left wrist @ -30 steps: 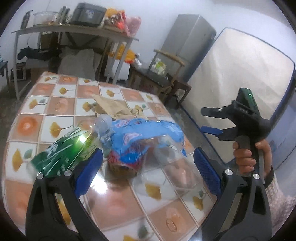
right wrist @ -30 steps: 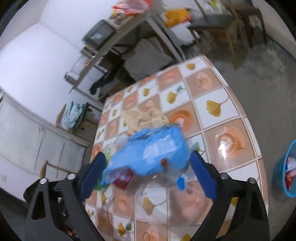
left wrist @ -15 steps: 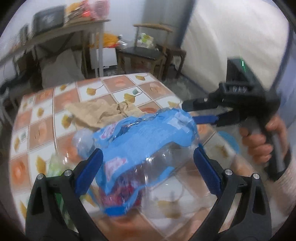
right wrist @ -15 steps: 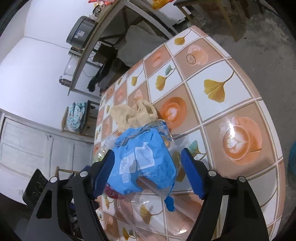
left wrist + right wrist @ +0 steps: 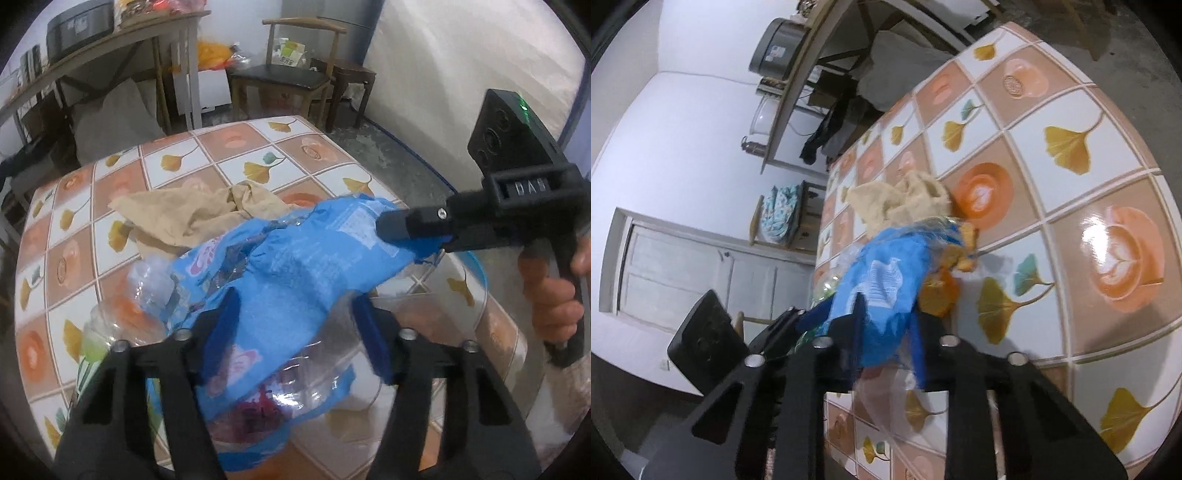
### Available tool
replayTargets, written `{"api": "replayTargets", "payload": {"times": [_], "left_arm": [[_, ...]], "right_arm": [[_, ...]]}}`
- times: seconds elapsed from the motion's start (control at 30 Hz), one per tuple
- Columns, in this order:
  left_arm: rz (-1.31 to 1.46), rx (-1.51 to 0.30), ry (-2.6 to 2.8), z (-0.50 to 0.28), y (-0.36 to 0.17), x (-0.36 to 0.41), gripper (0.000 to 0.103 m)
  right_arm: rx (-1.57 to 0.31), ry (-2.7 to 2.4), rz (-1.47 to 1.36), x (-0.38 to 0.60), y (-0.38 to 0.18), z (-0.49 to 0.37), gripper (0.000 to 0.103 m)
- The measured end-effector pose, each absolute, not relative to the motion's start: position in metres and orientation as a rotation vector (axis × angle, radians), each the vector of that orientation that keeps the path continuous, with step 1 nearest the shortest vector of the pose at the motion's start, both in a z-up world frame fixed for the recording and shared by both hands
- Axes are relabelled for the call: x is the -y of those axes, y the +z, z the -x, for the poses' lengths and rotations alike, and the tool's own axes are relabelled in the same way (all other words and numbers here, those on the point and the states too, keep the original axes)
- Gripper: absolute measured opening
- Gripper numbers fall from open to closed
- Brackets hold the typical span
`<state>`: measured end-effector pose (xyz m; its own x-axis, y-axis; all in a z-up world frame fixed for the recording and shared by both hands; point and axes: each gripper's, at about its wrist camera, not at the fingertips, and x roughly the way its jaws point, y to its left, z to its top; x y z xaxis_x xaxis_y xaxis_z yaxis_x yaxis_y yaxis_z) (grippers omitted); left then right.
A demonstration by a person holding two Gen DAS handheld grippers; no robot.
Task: Collect trash
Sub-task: 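Grasp the blue snack bag with the left tool, then lift the blue snack bag with the left tool while the right tool reaches the clear plastic box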
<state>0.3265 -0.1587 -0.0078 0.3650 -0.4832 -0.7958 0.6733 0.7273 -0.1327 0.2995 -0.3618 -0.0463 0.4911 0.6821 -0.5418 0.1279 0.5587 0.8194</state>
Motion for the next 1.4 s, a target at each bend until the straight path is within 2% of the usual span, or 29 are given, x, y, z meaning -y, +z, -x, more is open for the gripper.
{"api": "replayTargets", "payload": {"times": [0.07, 0.1, 0.33, 0.43, 0.73, 0.9, 1.03, 1.27, 1.4], "left_arm": [[-0.219, -0.938, -0.749, -0.327, -0.007, 0.157, 0.043], [-0.208, -0.940, -0.748, -0.327, -0.006, 0.156, 0.042], [-0.148, -0.917, -0.748, -0.320, 0.005, 0.145, 0.007], [-0.123, -0.867, -0.745, -0.310, 0.020, 0.137, 0.000], [-0.024, -0.732, -0.788, -0.237, 0.073, 0.096, 0.000], [0.112, -0.703, -0.843, -0.180, 0.074, 0.062, 0.000], [0.223, -0.713, -0.823, -0.147, 0.045, 0.036, 0.000], [0.355, -0.887, -0.688, -0.140, -0.045, -0.003, 0.000], [0.373, -0.955, -0.680, -0.142, -0.072, -0.011, 0.002]], "right_arm": [[-1.018, 0.419, -0.934, 0.358, -0.042, -0.300, 0.011], [-1.012, 0.431, -0.930, 0.356, -0.040, -0.300, 0.009], [-0.981, 0.480, -0.889, 0.342, -0.021, -0.294, 0.006], [-0.961, 0.505, -0.863, 0.335, -0.008, -0.288, 0.006], [-0.880, 0.607, -0.702, 0.301, 0.051, -0.238, 0.006], [-0.919, 0.661, -0.596, 0.268, 0.057, -0.193, 0.005], [-0.992, 0.687, -0.531, 0.238, 0.045, -0.166, 0.005], [-1.233, 0.637, -0.481, 0.190, -0.033, -0.158, 0.005], [-1.314, 0.603, -0.456, 0.173, -0.062, -0.153, 0.005]]}}
